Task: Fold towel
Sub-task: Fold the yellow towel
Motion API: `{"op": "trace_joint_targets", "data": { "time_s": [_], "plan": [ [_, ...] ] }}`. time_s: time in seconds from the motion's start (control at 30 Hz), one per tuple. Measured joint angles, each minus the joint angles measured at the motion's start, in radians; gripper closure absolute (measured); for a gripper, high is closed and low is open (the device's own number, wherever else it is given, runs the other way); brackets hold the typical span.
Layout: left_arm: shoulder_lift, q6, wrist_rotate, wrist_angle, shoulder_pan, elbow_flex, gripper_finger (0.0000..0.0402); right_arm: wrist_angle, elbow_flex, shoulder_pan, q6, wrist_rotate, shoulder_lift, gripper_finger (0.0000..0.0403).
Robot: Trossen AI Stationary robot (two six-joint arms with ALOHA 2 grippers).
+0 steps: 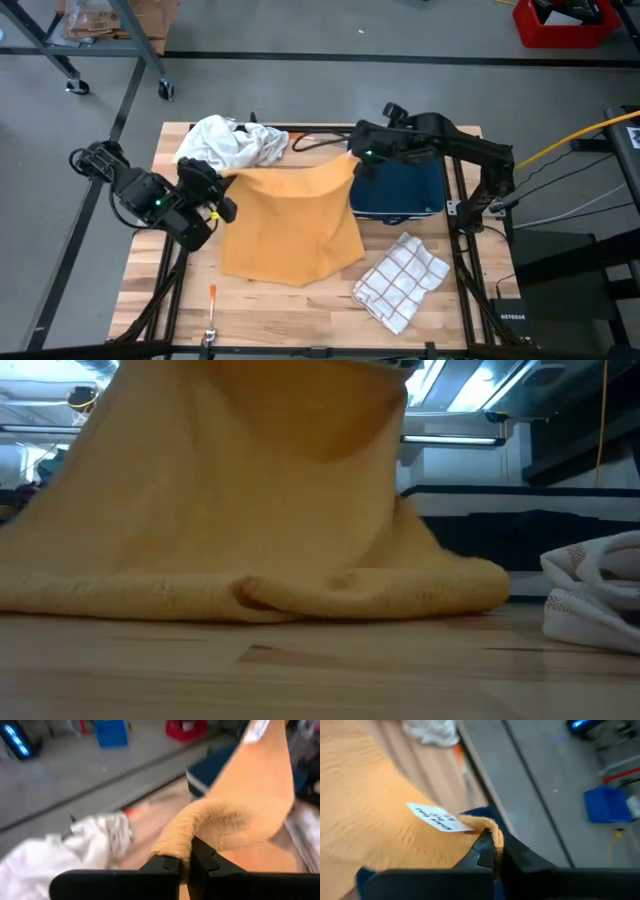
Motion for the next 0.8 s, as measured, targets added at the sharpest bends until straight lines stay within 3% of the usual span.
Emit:
{"op": "trace_joint_targets", "data": {
  "time_s": [0.17,0.43,0.63,0.8],
  "plan": [
    [0.000,-0.055,0.207,0.015,-0.026,-0.057,0.0401,-0.015,-0.057,0.004,0.000,-0.126,-0.001,0.0395],
    [0.004,-0.134,0.421,0.106,-0.119,-0.139,0.0401,-0.025,-0.149,0.017,0.049,-0.443,-0.001,0.0395],
    [0.005,-0.240,0.568,0.162,-0.197,-0.215,0.0401,-0.025,-0.301,0.091,0.097,-0.532,-0.001,0.0395],
    [0.005,-0.323,0.645,0.267,-0.257,-0.313,0.0401,0.028,-0.453,0.178,0.160,-0.534,-0.001,0.0395]
  ]
}}
